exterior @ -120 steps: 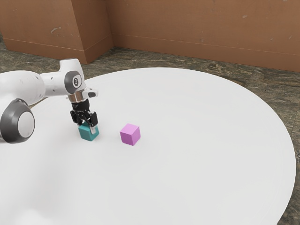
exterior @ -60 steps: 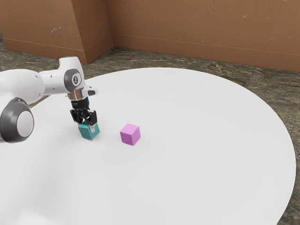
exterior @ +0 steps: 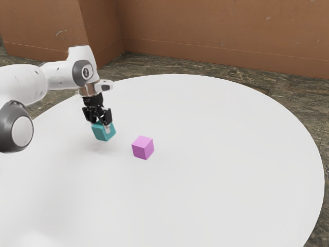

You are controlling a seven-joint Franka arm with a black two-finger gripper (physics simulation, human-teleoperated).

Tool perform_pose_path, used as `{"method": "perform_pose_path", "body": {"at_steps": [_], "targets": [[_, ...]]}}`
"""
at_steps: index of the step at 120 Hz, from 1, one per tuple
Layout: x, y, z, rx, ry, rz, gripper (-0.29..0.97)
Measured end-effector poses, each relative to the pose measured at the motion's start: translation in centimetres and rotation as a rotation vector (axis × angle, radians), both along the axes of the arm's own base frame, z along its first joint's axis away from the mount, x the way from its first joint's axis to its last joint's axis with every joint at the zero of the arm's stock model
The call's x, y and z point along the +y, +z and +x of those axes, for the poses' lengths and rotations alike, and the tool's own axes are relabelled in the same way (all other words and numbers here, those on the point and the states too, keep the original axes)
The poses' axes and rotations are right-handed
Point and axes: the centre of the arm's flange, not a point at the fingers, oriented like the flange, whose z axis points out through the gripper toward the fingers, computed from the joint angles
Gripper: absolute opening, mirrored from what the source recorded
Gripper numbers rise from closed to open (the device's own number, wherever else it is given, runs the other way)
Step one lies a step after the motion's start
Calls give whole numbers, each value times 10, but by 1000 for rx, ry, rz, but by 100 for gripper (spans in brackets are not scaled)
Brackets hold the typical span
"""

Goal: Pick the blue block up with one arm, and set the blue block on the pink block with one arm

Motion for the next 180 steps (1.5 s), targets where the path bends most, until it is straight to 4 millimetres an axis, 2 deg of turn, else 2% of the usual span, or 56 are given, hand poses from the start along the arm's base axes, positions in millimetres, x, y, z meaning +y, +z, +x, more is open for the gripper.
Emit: {"method": "perform_pose_path", "body": {"at_steps": [50, 73, 115, 142, 162, 180], "targets": [[-79, 18, 19, -12, -44, -14, 35], [-112, 12, 23, 9, -21, -9, 35], [-139, 10, 31, 35, 61, 59, 35], [-144, 10, 35, 36, 110, 73, 36], [-159, 9, 36, 36, 92, 70, 37], [-160, 10, 36, 24, 58, 83, 37]]}}
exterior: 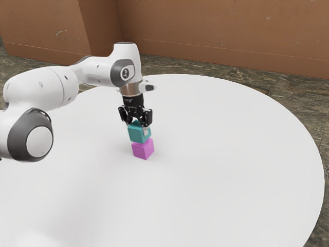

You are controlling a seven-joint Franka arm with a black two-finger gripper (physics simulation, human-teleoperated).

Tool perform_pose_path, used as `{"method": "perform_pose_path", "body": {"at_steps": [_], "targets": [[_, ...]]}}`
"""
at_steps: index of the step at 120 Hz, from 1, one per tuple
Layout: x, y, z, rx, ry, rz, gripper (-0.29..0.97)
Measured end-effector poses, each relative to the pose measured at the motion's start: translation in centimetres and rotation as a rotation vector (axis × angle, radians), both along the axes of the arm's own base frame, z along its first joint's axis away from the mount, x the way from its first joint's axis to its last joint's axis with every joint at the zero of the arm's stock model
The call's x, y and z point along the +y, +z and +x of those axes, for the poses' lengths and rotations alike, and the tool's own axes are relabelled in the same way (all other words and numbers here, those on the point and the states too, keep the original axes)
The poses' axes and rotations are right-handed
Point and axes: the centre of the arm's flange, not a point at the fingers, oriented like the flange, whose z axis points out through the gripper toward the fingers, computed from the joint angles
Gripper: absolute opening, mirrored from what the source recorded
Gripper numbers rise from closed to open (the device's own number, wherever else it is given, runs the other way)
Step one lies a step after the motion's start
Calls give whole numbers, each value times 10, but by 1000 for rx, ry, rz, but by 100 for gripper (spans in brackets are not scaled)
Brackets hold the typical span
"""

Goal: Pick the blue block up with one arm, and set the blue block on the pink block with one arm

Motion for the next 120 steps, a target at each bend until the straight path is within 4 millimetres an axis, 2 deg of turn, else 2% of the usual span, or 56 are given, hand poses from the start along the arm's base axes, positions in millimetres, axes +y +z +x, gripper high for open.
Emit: {"method": "perform_pose_path", "body": {"at_steps": [42, 62, 93, 120], "targets": [[0, -2, 1, -14, -65, 0, 39], [1, -13, 3, -6, -83, -5, 39], [1, -11, 5, -16, -103, -8, 39], [1, -16, 7, -18, -116, -16, 56]]}}
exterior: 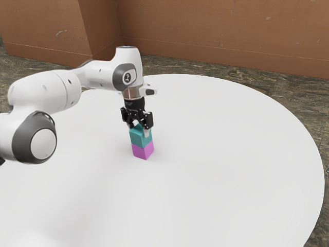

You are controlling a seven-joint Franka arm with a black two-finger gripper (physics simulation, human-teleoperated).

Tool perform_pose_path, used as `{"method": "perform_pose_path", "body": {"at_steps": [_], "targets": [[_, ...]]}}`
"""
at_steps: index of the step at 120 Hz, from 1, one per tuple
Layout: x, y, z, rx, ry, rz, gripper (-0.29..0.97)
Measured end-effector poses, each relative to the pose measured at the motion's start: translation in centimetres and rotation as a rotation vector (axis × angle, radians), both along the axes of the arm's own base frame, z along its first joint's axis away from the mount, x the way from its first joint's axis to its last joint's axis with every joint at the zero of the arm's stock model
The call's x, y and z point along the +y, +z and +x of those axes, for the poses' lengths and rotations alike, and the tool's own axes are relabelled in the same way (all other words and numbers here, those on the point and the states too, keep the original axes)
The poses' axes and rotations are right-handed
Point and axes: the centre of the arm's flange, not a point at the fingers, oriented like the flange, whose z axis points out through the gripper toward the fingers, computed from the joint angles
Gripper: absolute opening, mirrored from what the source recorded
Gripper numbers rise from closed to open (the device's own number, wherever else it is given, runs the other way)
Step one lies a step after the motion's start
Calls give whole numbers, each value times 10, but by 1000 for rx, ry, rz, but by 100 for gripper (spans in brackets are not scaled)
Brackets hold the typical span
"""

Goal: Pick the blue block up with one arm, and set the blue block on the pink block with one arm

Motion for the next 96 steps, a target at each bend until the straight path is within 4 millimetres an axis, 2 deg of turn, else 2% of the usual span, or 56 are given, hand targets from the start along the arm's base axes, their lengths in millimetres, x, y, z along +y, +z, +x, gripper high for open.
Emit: {"method": "perform_pose_path", "body": {"at_steps": [12, 22, 30, 38, 44, 60, 96], "targets": [[1, 7, 1, -9, -4, -1, 61], [1, 27, -1, -28, -8, -1, 63], [0, 55, -4, -52, -11, 2, 64], [-1, 96, -10, -89, -12, 8, 65], [-1, 111, -14, -96, -12, 10, 66], [-1, 121, -18, -87, -12, 13, 67], [-2, 123, -24, -47, 6, 11, 68]]}}
